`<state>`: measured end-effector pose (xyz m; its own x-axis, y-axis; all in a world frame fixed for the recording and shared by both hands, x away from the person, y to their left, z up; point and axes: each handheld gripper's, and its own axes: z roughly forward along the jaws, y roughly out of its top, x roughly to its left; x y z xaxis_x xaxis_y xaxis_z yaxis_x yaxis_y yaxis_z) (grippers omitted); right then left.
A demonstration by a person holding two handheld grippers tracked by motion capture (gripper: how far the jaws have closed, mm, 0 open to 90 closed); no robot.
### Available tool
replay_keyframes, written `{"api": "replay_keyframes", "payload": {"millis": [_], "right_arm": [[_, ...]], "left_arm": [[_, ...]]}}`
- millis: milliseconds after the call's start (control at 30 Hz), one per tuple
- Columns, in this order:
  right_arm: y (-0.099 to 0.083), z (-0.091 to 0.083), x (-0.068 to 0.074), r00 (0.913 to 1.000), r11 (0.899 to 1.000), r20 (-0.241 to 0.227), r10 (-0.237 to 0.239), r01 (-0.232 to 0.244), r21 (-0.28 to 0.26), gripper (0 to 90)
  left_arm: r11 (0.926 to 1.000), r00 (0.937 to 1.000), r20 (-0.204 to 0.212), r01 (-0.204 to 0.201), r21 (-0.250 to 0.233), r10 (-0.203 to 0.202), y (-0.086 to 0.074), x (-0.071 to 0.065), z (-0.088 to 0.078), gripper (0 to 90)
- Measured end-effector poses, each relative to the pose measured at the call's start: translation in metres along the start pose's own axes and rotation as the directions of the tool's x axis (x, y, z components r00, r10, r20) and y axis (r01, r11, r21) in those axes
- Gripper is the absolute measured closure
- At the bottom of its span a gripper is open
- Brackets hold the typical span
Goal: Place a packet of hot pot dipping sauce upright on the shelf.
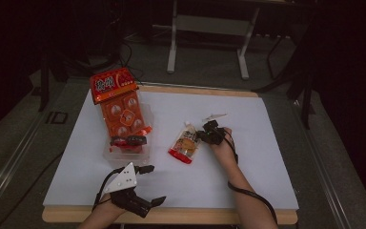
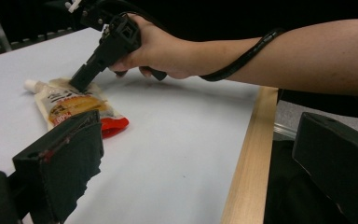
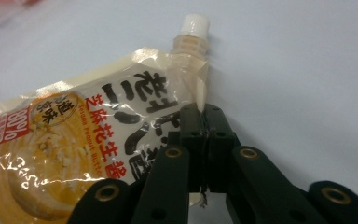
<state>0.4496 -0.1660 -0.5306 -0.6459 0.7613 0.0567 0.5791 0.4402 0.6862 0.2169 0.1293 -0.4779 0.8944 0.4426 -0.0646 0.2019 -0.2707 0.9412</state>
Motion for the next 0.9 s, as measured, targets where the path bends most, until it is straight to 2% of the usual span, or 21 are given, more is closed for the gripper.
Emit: {"api": "replay_keyframes", "payload": {"millis": [67, 167, 300, 400, 500, 633, 767, 833, 867, 900], "right_arm": [[0.001, -0.001, 0.001, 1.0000, 1.000, -0.001, -0.004, 0.004, 0.005, 89.4], [0.002, -0.013, 0.003, 0.9999, 1.000, -0.013, -0.005, 0.005, -0.029, 89.9], [0.006, -0.034, 0.007, 0.9995, 0.996, -0.031, -0.011, 0.009, -0.090, 90.0], [0.011, -0.050, 0.013, 0.9982, 0.991, -0.054, -0.025, 0.017, -0.133, 90.0], [0.015, -0.064, 0.021, 0.9960, 0.985, -0.078, -0.045, 0.031, -0.171, 90.0], [0.019, -0.080, 0.034, 0.9899, 0.975, -0.112, -0.086, 0.061, -0.213, 90.0], [0.022, -0.091, 0.046, 0.9807, 0.966, -0.140, -0.136, 0.100, -0.240, 90.0], [0.023, -0.094, 0.049, 0.9789, 0.963, -0.146, -0.143, 0.104, -0.248, 90.0], [0.024, -0.097, 0.052, 0.9754, 0.960, -0.159, -0.153, 0.109, -0.257, 90.0], [0.026, -0.103, 0.060, 0.9689, 0.953, -0.171, -0.179, 0.128, -0.274, 90.0]], "left_arm": [[1.0000, 1.0000, 0.000, 0.000, 0.000, 0.000, 0.000, 0.000, 0.000, 2.2], [0.9999, 1.0000, -0.006, 0.003, -0.015, -0.003, 0.000, 0.003, 0.001, 2.6], [0.9999, 0.9999, -0.013, 0.002, -0.010, -0.002, 0.000, 0.005, 0.001, 4.2], [0.9996, 0.9995, -0.022, 0.021, 0.020, -0.021, 0.002, 0.005, 0.000, 2.2], [0.9988, 0.9994, -0.010, 0.032, 0.036, -0.032, 0.004, 0.005, 0.000, 2.2], [0.9997, 0.9998, -0.001, 0.019, 0.018, -0.019, 0.006, 0.004, 0.000, 2.1], [0.9997, 0.9997, 0.005, 0.024, 0.003, -0.024, 0.007, 0.005, -0.002, 2.1], [0.9997, 0.9997, 0.002, 0.025, -0.001, -0.025, 0.007, 0.006, -0.003, 2.1], [0.9996, 0.9996, -0.005, 0.029, -0.003, -0.029, 0.007, 0.008, -0.004, 2.1], [0.9996, 0.9996, -0.012, 0.026, -0.006, -0.026, 0.007, 0.008, -0.005, 2.1]]}}
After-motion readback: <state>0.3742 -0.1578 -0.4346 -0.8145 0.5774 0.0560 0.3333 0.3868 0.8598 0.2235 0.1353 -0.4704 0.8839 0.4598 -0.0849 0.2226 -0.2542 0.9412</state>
